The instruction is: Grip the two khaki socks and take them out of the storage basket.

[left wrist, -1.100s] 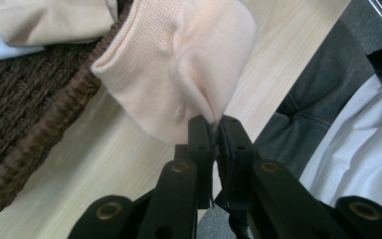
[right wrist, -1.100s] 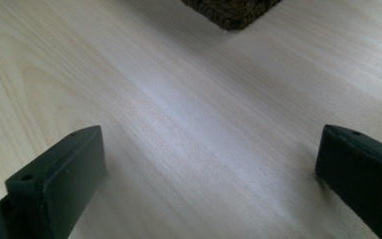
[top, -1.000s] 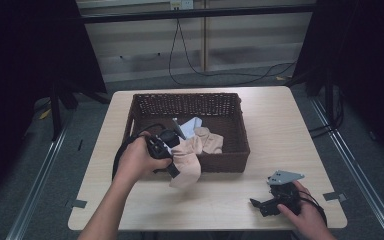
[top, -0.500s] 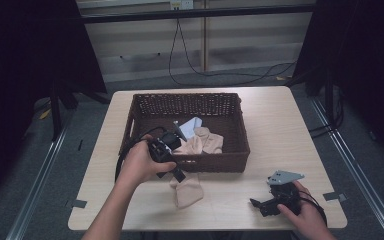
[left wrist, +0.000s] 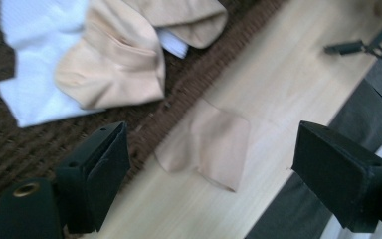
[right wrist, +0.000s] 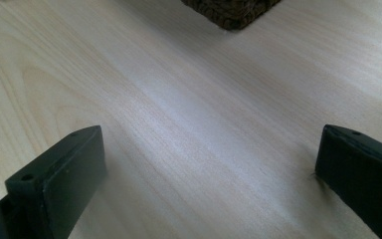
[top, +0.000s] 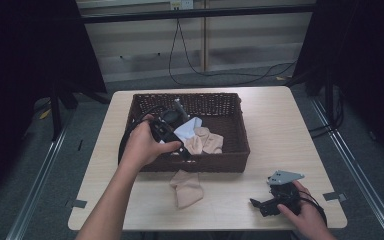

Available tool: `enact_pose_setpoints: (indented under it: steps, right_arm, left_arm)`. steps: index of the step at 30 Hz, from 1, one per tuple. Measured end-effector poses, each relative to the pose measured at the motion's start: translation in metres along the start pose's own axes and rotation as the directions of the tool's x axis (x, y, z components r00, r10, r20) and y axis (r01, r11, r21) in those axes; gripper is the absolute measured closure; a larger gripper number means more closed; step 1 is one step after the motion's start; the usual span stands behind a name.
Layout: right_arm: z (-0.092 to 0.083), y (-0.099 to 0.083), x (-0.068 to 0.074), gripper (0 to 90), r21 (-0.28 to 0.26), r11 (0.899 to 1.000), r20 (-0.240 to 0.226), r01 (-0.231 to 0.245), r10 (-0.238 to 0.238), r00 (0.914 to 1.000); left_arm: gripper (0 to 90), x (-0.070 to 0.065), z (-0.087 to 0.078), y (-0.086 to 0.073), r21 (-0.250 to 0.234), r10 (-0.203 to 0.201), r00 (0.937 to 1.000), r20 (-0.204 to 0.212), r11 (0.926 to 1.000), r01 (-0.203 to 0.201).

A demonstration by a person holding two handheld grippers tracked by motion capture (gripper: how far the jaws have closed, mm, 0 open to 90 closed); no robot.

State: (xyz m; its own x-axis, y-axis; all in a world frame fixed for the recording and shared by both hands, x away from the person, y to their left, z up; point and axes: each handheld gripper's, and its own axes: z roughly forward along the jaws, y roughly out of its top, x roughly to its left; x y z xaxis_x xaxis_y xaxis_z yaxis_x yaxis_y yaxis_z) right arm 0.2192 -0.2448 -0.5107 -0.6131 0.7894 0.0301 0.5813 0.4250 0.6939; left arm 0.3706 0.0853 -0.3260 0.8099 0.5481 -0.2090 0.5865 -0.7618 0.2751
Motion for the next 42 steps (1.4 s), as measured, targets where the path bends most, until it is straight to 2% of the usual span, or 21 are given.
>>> enact_pose_setpoints:
  steps: [1, 7, 10, 13, 16, 17, 21, 29, 33, 36, 42]
  right_arm:
    - [0.0, 0.0, 0.0, 0.0, 0.0, 1.0, 0.0, 0.0, 0.0, 1.0]
    - [0.0, 0.0, 0.0, 0.0, 0.001, 1.0, 0.003, 0.001, -0.001, 1.0]
    - [0.0, 0.0, 0.0, 0.0, 0.0, 1.0, 0.0, 0.0, 0.0, 1.0]
    - [0.0, 0.0, 0.0, 0.0, 0.0, 1.0, 0.001, 0.0, 0.0, 1.0]
    - [0.0, 0.0, 0.0, 0.0, 0.0, 1.0, 0.002, 0.0, 0.0, 1.0]
    - [0.0, 0.0, 0.0, 0.0, 0.0, 1.0, 0.001, 0.0, 0.0, 1.0]
    - [0.0, 0.0, 0.0, 0.0, -0.001, 1.0, 0.006, 0.004, -0.004, 1.0]
    - [0.0, 0.0, 0.0, 0.0, 0.001, 1.0, 0.002, -0.005, 0.005, 1.0]
    - [0.0, 0.0, 0.001, 0.0, 0.004, 1.0, 0.001, -0.007, 0.007, 1.0]
    - [0.0, 0.0, 0.0, 0.0, 0.0, 1.0, 0.001, -0.005, 0.005, 1.0]
    - [0.0, 0.0, 0.0, 0.0, 0.001, 1.0, 0.004, -0.002, 0.002, 1.0]
  left_arm:
    - [15.0, 0.001, 0.0, 0.002, 0.007, 0.008, 1.0, -0.005, 0.9999, -0.008]
    - [14.4, 0.016, 0.008, 0.013, -0.008, -0.048, 0.9988, -0.013, 0.9988, 0.048]
    - [13.8, 0.021, 0.013, 0.018, -0.002, -0.062, 0.9981, -0.007, 0.9981, 0.062]
    - [13.5, 0.026, 0.018, 0.024, -0.003, -0.09, 0.9959, -0.012, 0.996, 0.09]
    - [13.6, 0.03, 0.022, 0.028, -0.025, -0.115, 0.9934, -0.006, 0.9931, 0.115]
    - [13.6, 0.032, 0.024, 0.029, -0.022, -0.12, 0.9927, -0.017, 0.9926, 0.119]
    - [13.5, 0.037, 0.034, 0.034, -0.017, -0.135, 0.9908, 0.003, 0.9907, 0.135]
    - [15.8, 0.049, 0.052, 0.042, -0.026, -0.191, 0.9816, 0.003, 0.9812, 0.191]
    - [16.5, 0.054, 0.063, 0.045, -0.016, -0.196, 0.9806, -0.012, 0.9806, 0.195]
    - [17.9, 0.057, 0.072, 0.049, -0.017, -0.205, 0.9787, 0.003, 0.9785, 0.205]
    - [19.8, 0.064, 0.089, 0.055, -0.018, -0.217, 0.9762, -0.003, 0.9761, 0.217]
